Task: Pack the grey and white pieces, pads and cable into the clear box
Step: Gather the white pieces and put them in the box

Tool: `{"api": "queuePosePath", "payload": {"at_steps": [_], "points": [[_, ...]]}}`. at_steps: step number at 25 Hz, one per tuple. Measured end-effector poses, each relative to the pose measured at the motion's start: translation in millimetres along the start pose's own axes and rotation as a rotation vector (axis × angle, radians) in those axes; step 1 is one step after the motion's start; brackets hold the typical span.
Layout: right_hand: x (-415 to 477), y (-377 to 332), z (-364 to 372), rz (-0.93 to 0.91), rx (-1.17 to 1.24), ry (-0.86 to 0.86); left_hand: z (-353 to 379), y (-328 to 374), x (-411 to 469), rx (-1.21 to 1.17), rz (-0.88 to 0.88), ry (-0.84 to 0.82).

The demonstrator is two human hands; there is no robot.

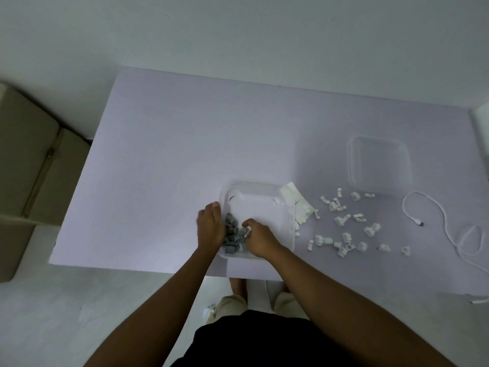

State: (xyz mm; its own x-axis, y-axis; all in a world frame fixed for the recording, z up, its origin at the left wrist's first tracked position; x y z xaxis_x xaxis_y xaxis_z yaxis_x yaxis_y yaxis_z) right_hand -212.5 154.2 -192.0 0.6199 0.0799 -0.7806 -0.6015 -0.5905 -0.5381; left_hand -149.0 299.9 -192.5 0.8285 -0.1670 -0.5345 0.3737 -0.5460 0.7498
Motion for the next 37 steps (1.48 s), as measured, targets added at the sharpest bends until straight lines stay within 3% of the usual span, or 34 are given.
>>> {"api": "queuePosePath", "payload": {"at_steps": [2, 6, 10, 13, 18, 22, 30, 33, 35, 37], "points": [[-9.1, 5.1, -8.5, -0.027, 0.011, 0.040, -6.5, 18.5, -7.0, 0.209, 0.081, 0.131], [-41.1, 15.0, -34.8, -0.141, 0.197, 0.203, 8.7, 72.9, -18.7, 0.255, 0.386, 0.188], [-84.8, 50.4, -88.2, -0.213, 0.420, 0.471, 75.5, 120.8, -24.3, 0.305, 0.581, -0.076], [-112.0, 111.2, -127.5, -0.118, 0.342, 0.642, 149.2, 138.1, -37.5, 0.497, 0.598, -0.371], [-114.4, 202.7, -131.5, 0.075, 0.093, 0.503, 233.6, 109.9, -46.9, 0.841, 0.512, -0.608], [-100.1, 227.4, -129.8, 0.032, -0.022, 0.397, 263.3, 93.1, -46.1, 0.952, 0.443, -0.510], [-73.9, 236.2, -130.4, -0.125, -0.283, 0.373, 278.2, 80.2, -33.1, 0.772, 0.358, -0.393], [-71.7, 242.1, -147.5, -0.166, 0.006, 0.399, 273.7, 86.5, -33.4, 0.550, 0.244, -0.365], [-76.7, 248.5, -165.8, -0.146, 0.422, 0.426, 271.4, 91.9, -35.8, 0.342, 0.155, -0.391], [-79.7, 255.2, -180.9, -0.143, 0.937, 0.379, 271.6, 93.5, -35.4, -0.094, -0.035, -0.502]]}}
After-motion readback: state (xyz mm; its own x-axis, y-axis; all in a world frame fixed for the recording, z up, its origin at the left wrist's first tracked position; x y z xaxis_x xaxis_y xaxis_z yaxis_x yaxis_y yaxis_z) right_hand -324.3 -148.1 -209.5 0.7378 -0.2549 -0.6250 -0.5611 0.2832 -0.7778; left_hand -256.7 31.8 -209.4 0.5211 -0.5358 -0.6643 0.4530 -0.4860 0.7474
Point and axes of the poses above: each hand's wrist, its own x-axis towards the middle knuckle, its own z-axis out of the palm, y = z × x, the point moved 4 cm from there along x, towards the middle knuckle, and after that the axes turned 14 degrees about -y, right-handed, at the moved point
